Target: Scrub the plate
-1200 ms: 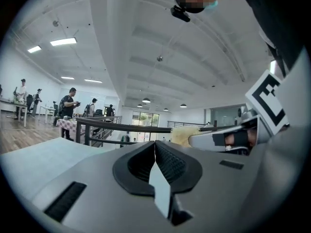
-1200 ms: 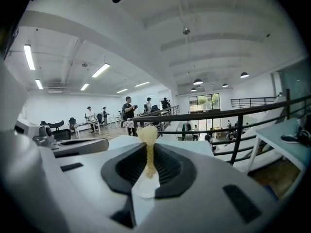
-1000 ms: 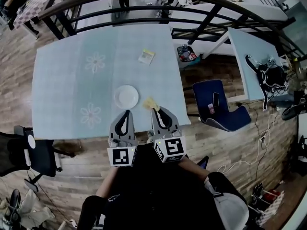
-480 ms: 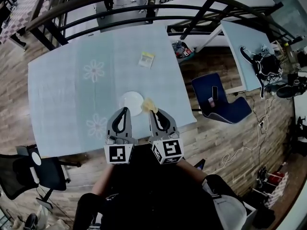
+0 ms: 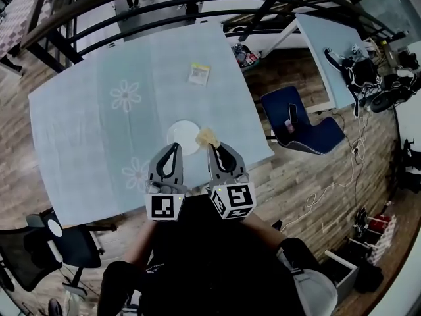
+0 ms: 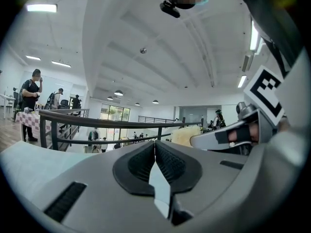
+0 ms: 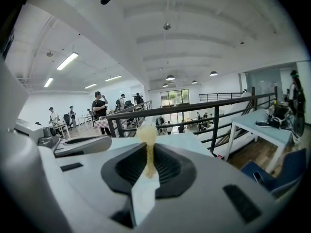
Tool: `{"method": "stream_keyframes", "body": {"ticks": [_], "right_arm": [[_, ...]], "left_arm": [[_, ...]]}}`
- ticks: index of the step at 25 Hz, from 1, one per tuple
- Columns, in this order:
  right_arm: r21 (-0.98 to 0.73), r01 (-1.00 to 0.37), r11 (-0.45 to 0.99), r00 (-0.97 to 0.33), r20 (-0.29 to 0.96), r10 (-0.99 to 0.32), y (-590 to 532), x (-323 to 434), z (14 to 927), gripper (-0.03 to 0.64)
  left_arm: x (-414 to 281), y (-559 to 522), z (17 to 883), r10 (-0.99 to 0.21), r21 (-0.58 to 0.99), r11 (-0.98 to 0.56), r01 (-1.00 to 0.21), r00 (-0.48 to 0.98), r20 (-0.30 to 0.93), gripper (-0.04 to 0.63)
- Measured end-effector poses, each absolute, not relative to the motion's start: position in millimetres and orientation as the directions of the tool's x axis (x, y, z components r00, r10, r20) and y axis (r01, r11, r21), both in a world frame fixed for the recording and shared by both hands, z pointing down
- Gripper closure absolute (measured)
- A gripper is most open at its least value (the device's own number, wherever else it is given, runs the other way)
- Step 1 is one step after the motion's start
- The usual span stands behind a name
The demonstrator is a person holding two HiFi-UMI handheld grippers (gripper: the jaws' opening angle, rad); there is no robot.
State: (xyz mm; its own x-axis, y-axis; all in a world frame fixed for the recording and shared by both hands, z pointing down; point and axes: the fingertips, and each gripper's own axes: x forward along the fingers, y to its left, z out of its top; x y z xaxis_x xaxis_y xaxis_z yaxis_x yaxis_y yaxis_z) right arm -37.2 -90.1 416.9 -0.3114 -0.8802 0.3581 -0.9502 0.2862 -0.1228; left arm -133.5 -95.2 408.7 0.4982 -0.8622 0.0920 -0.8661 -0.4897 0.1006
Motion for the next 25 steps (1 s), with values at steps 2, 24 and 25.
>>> {"method": "stream_keyframes", "body": {"ticks": [2, 24, 25], "right_arm": [[-0.131, -0.955, 0.267, -0.297, 0.368, -0.881, -93, -37, 421, 0.569], [-0.265, -0.932, 0.248, -0.359, 0.574, -0.736, -137, -51, 541, 0.569], [-0.272, -0.930, 0.248, -0.365, 0.588, -0.722, -137, -54, 547, 0.569]], "left_arm": [[-135, -96, 416, -0.856, 0.120, -0.494, -0.861, 0.506, 0.108, 0.581], [-139, -120, 471, -0.867, 0.129, -0.447, -0.885, 0.464, 0.179, 0.581], [-141, -120, 472, -0.870, 0.126, -0.443, -0.888, 0.459, 0.179, 0.581]]}}
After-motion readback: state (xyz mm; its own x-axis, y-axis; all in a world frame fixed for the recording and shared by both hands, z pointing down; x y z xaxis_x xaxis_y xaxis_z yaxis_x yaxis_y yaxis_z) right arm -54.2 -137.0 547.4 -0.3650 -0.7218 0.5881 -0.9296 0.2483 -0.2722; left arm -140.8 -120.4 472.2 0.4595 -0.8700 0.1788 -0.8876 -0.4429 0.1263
